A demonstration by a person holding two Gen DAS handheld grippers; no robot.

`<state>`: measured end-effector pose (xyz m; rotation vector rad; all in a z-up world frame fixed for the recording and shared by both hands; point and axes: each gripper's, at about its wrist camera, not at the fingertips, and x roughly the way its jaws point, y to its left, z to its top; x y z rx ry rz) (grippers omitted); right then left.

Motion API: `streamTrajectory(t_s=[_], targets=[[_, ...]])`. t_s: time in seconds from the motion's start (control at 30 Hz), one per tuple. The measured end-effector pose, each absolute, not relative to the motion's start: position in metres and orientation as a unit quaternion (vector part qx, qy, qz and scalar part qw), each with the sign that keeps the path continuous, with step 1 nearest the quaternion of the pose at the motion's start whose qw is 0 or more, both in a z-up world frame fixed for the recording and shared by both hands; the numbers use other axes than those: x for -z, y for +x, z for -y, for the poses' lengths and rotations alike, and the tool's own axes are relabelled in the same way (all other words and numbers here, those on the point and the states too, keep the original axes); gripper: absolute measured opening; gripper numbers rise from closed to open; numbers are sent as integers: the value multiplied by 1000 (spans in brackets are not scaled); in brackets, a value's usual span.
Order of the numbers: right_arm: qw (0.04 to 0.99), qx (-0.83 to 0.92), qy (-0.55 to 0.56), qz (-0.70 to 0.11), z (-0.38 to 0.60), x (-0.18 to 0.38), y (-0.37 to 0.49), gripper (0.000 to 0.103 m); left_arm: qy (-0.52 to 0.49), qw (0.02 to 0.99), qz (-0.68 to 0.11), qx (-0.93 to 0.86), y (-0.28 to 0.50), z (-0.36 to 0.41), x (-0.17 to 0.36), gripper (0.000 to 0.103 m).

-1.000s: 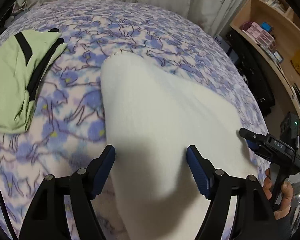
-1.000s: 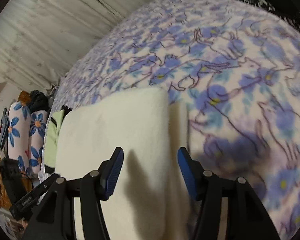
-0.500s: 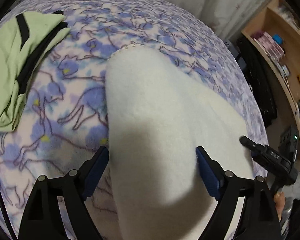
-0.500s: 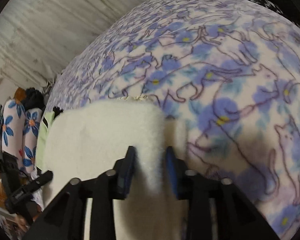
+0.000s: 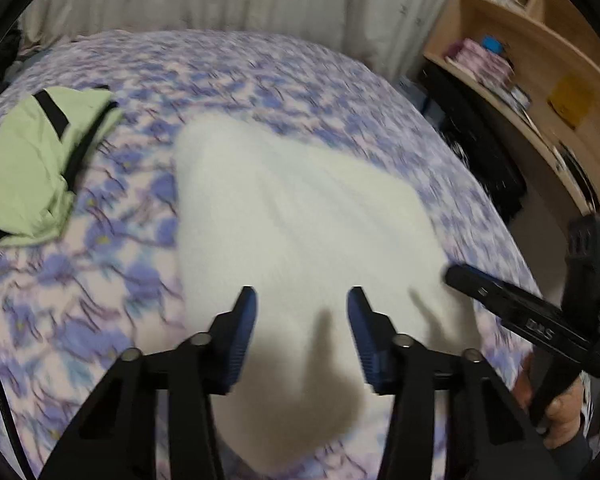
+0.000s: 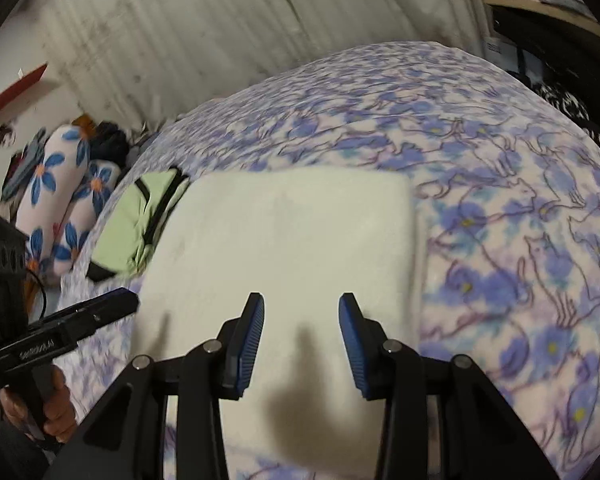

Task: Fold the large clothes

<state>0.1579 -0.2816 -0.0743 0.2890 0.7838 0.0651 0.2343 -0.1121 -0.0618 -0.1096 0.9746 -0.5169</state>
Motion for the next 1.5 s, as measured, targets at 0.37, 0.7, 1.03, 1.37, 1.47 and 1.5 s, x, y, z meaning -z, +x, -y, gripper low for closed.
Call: streamTrajectory(t_s=[0.37, 0.7, 1.03, 1.37, 1.47, 1.5], targets=[[904, -3, 167, -394, 320, 90, 131, 6, -7, 860, -452, 237, 217, 112, 69, 44], [896, -9, 163, -414, 331, 65, 103, 62, 0, 847, -487, 212, 206, 79, 50, 81], [846, -74, 240, -470, 351, 96, 125, 74, -105, 796, -547, 237, 221, 47, 85, 85], [798, -133, 309, -500, 362, 160, 197, 78, -149, 759, -571, 276, 260, 66, 136, 91], [786, -161, 329, -498, 361, 172, 218, 88, -153, 751, -571, 295, 273, 75, 144, 95], [784, -171, 328, -498, 358, 175, 226, 90, -155, 749, -570, 300, 278, 78, 147, 96]])
